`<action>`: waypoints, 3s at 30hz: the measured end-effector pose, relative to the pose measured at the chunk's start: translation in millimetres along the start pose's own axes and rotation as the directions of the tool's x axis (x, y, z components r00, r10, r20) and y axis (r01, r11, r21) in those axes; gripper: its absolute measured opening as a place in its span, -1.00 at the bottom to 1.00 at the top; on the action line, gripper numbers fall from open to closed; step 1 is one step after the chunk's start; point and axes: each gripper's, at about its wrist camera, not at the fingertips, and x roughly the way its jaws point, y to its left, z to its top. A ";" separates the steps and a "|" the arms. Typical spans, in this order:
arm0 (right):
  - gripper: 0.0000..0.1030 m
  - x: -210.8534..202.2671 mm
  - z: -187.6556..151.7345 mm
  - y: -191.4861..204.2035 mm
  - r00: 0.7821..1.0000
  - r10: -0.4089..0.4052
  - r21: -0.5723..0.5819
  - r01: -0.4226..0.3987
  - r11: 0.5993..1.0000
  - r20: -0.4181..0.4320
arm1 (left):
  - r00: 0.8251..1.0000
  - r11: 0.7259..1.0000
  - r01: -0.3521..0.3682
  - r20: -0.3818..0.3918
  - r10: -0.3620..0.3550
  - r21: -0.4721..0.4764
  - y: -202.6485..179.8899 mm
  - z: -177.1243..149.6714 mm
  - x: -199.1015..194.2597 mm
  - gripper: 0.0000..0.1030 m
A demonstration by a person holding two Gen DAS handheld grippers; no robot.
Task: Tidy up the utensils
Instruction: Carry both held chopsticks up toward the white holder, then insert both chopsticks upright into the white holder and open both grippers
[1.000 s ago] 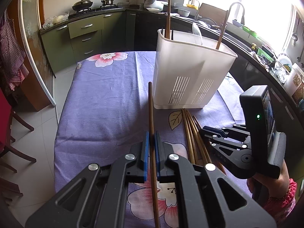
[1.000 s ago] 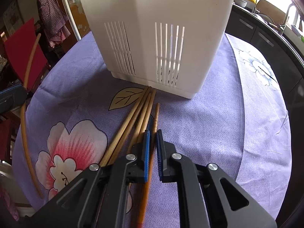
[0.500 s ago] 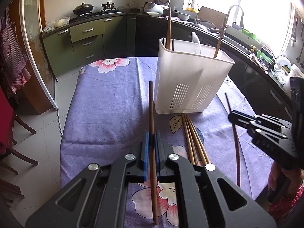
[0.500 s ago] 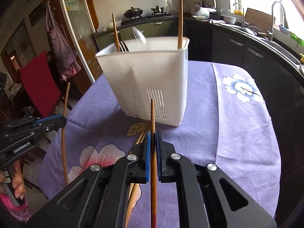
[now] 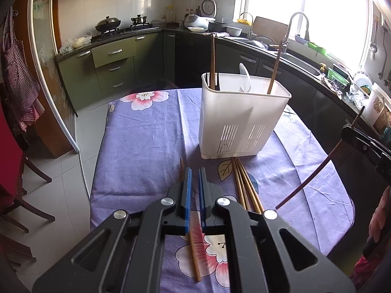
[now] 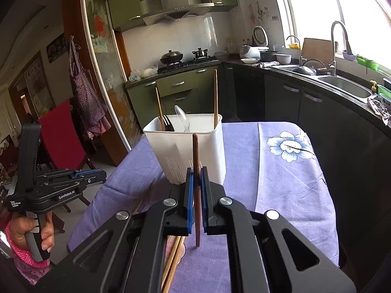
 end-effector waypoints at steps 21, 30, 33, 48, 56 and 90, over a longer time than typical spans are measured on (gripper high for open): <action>-0.88 5.3 3.3 2.9 1.000 0.029 0.010 -0.029 1.000 -0.004 | 0.922 0.998 -0.048 -0.385 0.026 -0.046 26.0 -2.9 152.9 -0.73; -0.88 11.0 3.9 5.1 1.000 0.029 0.007 -0.029 1.000 -0.009 | 0.929 0.998 -0.064 -0.365 0.053 -0.017 21.2 -5.7 148.3 -0.88; -0.88 12.1 3.4 5.7 1.000 0.026 0.003 -0.026 1.000 -0.010 | 0.936 0.998 -0.059 -0.348 0.049 -0.018 20.8 -6.5 142.4 -0.89; -0.88 18.5 -0.7 5.2 1.000 0.013 0.001 -0.013 1.000 -0.017 | 0.985 0.999 -0.046 -0.168 0.045 0.003 13.4 4.1 64.9 -0.89; -0.88 17.1 -1.7 8.2 1.000 0.010 -0.005 -0.010 1.000 -0.019 | 0.997 1.000 -0.010 -0.070 0.012 0.022 5.0 1.7 17.1 -0.89; -0.87 -19.5 71.7 29.8 0.997 0.037 -0.087 -0.031 0.996 0.071 | 0.986 0.991 0.087 0.133 -0.100 0.097 -11.2 60.1 -86.0 -0.89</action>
